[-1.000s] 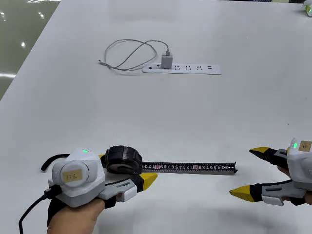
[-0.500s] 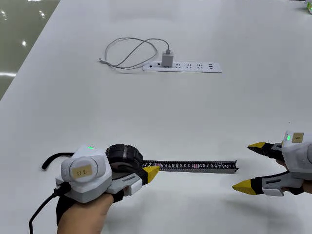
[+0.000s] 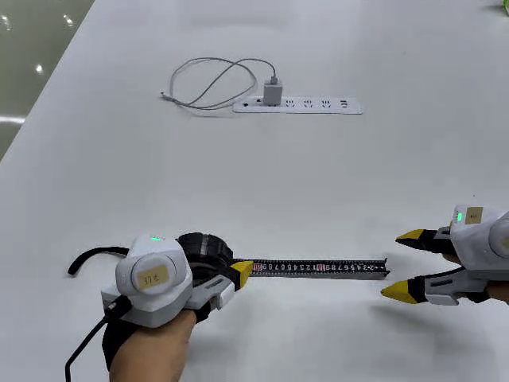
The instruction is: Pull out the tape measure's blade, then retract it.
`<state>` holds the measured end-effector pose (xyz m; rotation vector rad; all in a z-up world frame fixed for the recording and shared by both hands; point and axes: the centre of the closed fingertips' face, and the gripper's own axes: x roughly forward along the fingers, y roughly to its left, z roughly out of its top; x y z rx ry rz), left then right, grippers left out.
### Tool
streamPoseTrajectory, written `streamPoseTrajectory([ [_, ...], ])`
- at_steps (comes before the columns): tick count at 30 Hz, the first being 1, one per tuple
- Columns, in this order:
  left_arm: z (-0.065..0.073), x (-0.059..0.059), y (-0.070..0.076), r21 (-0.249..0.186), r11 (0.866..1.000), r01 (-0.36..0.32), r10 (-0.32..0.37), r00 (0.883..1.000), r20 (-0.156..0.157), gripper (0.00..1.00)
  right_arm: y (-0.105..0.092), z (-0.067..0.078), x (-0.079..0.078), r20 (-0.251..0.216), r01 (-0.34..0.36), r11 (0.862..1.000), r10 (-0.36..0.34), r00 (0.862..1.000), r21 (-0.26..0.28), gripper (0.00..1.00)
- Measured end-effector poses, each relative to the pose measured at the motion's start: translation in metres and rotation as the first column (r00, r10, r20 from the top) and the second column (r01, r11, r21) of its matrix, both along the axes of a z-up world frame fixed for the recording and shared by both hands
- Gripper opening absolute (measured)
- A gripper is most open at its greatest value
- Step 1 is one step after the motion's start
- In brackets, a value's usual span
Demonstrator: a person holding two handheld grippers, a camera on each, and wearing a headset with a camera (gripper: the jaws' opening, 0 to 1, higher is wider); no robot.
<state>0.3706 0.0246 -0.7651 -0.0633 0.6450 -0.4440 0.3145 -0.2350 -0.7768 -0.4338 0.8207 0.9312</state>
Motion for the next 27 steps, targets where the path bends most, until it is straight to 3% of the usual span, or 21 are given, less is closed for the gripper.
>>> streamPoseTrajectory([
  [10,-0.004,0.003,0.002,0.028,0.999,-0.035,0.035,0.999,-0.002,0.72,0.0,-0.009,0.004,-0.01,-0.092,0.994,0.092,0.996,-0.058,0.44],
  [15,-0.007,0.006,0.004,0.012,0.998,-0.058,0.058,0.998,-0.019,0.71,0.002,-0.01,0.006,-0.004,-0.125,0.989,0.125,0.992,-0.076,0.38],
  [27,-0.01,0.008,0.008,0.01,0.996,-0.094,0.094,0.995,-0.033,0.66,0.005,-0.021,0.002,-0.041,-0.2,0.974,0.197,0.98,-0.102,0.29],
])
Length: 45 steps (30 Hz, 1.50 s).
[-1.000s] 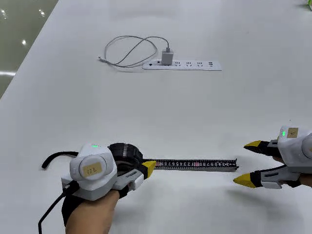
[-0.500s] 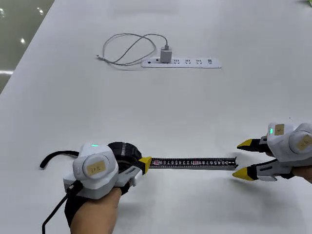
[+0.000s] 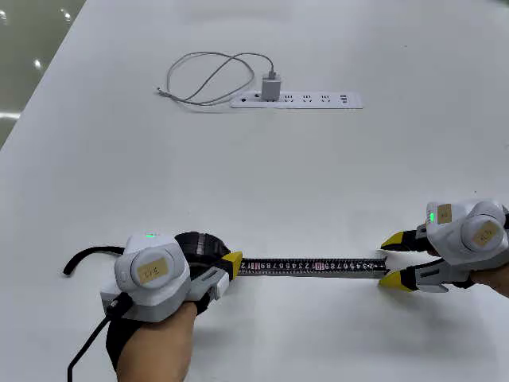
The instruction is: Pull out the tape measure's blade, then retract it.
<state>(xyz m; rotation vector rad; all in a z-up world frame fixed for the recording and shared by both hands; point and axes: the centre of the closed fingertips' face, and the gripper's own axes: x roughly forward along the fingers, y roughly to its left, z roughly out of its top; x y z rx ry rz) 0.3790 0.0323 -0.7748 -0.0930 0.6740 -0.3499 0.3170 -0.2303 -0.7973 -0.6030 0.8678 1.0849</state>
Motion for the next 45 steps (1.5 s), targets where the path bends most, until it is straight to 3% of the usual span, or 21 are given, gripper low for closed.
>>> streamPoseTrajectory([
  [12,-0.0009,0.0005,0.002,0.003,1.0,-0.007,0.007,1.0,-0.024,0.62,0.0011,-0.005,0.0003,-0.011,-0.042,0.999,0.042,0.999,-0.006,0.23],
  [22,-0.0015,0.001,0.0022,0.006,1.0,-0.003,0.003,0.999,-0.033,0.62,0.0021,-0.0048,-0.0007,-0.007,-0.078,0.997,0.078,0.997,-0.019,0.12],
  [45,-0.0038,-0.0009,0.0027,0.035,0.999,0.012,-0.01,0.998,-0.066,0.6,-0.0003,-0.0062,0.0001,-0.006,-0.086,0.996,0.086,0.996,-0.031,0.11],
])
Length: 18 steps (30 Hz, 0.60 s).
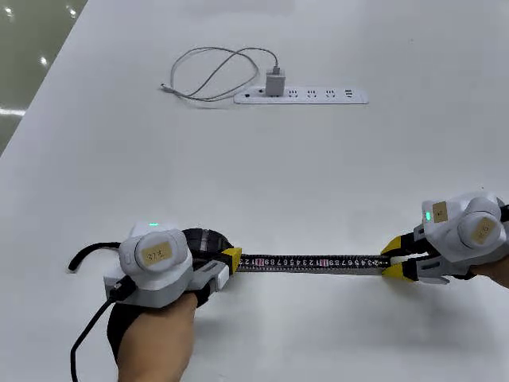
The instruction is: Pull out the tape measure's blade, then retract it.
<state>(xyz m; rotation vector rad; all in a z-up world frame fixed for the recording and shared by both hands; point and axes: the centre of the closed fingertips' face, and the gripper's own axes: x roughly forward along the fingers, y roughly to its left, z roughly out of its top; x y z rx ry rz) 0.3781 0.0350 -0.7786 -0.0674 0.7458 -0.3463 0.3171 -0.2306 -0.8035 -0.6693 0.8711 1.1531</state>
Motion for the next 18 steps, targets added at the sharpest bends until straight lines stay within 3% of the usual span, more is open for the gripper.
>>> streamPoseTrajectory([
  [13,-0.0005,0.0002,0.001,-0.009,1.0,0.002,-0.002,1.0,-0.015,0.59,0.0012,0.0026,-0.0014,0.004,-0.003,1.0,0.003,1.0,-0.005,0.11],
  [18,-0.0004,-0.0002,0.0007,-0.014,1.0,0.002,-0.002,1.0,-0.019,0.59,0.0078,0.007,0.0006,0.011,-0.005,1.0,0.005,1.0,0.019,0.11],
])
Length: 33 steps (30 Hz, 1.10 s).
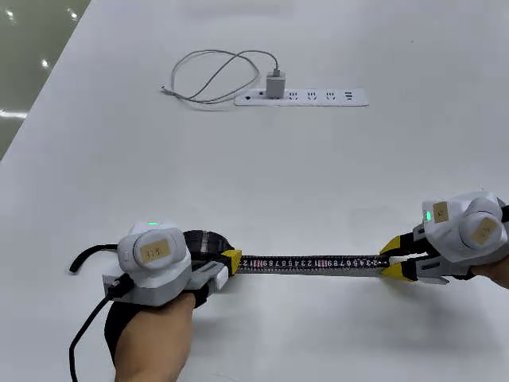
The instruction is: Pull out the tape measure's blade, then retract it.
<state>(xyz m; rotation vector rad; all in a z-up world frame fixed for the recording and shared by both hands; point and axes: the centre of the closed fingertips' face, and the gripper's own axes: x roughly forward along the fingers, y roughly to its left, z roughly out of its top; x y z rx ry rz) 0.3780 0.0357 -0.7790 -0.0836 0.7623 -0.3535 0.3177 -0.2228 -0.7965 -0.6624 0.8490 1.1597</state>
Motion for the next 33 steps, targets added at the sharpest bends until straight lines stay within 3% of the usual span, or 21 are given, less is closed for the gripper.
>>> streamPoseTrajectory([
  [16,0.0,0.0,0.0,-0.02,1.0,0.002,-0.002,1.0,-0.002,0.59,0.023,0.004,0.003,-0.006,-0.005,0.999,0.005,1.0,0.041,0.1],
  [20,0.0,0.0,0.001,-0.026,1.0,0.003,-0.003,1.0,-0.002,0.59,0.031,0.01,0.007,-0.008,0.004,0.996,-0.004,1.0,0.087,0.1],
  [33,0.001,-0.001,0.001,-0.043,0.999,0.001,-0.001,1.0,-0.005,0.59,0.039,0.006,0.01,-0.007,-0.009,0.996,0.01,1.0,0.089,0.1],
])
